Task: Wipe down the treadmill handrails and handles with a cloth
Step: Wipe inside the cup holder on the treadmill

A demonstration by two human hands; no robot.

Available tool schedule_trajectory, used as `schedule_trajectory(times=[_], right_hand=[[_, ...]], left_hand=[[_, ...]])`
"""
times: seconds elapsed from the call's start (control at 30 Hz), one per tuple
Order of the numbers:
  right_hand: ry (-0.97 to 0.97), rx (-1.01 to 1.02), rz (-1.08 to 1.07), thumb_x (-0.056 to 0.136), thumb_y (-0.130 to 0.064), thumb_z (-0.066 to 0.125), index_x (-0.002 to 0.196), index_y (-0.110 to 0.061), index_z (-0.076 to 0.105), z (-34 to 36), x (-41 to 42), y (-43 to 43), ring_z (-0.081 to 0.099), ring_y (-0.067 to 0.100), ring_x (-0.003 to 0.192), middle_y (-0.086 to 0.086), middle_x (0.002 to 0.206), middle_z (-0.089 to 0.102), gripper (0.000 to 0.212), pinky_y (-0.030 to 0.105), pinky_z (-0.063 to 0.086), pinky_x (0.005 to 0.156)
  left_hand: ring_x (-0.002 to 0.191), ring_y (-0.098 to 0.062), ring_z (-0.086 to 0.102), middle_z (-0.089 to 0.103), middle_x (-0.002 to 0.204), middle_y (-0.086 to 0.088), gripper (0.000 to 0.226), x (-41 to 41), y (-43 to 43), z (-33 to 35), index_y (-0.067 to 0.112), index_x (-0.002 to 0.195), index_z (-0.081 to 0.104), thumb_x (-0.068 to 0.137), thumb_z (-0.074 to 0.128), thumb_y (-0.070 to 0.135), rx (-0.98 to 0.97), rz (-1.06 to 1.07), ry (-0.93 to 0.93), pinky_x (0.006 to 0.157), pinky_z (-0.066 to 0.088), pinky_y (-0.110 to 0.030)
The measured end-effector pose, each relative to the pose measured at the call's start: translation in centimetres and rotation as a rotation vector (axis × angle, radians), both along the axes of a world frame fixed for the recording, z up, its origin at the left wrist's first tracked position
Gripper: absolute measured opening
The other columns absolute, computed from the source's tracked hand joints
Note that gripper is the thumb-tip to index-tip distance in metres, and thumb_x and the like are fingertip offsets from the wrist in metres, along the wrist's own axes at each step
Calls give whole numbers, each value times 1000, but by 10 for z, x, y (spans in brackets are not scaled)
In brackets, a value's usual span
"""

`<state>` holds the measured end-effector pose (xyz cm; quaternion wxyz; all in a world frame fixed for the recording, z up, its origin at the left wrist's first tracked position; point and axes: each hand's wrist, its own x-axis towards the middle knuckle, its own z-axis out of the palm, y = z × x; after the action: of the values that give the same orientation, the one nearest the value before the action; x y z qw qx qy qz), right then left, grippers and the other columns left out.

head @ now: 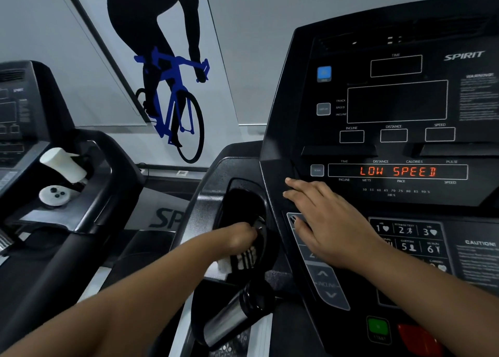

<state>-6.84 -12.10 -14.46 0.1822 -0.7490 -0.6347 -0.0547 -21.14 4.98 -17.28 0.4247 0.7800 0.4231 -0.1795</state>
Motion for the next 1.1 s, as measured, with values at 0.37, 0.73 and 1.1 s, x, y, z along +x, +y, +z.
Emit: schedule_trajectory(times=[0.37, 0.73, 1.1], right_hand=[[-19, -2, -8, 92, -37, 37, 139, -21, 44, 0, -1, 1, 39, 12, 128, -9, 153, 31, 50, 32, 49, 94], [-32, -3, -14, 92, -37, 36, 140, -22, 43, -1, -2, -3, 39, 11, 129, -9, 155, 30, 52, 31, 48, 95], [-39, -31, -7, 92, -38, 35, 142, -22, 42, -2, -1, -4, 39, 11, 129, -10, 155, 29, 53, 29, 47, 95]], left_hand=[[103, -37, 65, 68, 111, -18, 42, 59, 7, -51, 3, 116, 65, 99, 36, 28, -273, 761, -457, 97, 51, -48], [114, -32, 57, 59, 127, -15, 39, -9, -32, -17, 12, 133, 46, 107, 25, 32, 512, -267, -134, 94, 43, -37], [127, -20, 49, 58, 129, -2, 50, -90, 37, -26, 20, 127, 55, 103, 19, 45, 959, -828, -254, 114, 26, -35]])
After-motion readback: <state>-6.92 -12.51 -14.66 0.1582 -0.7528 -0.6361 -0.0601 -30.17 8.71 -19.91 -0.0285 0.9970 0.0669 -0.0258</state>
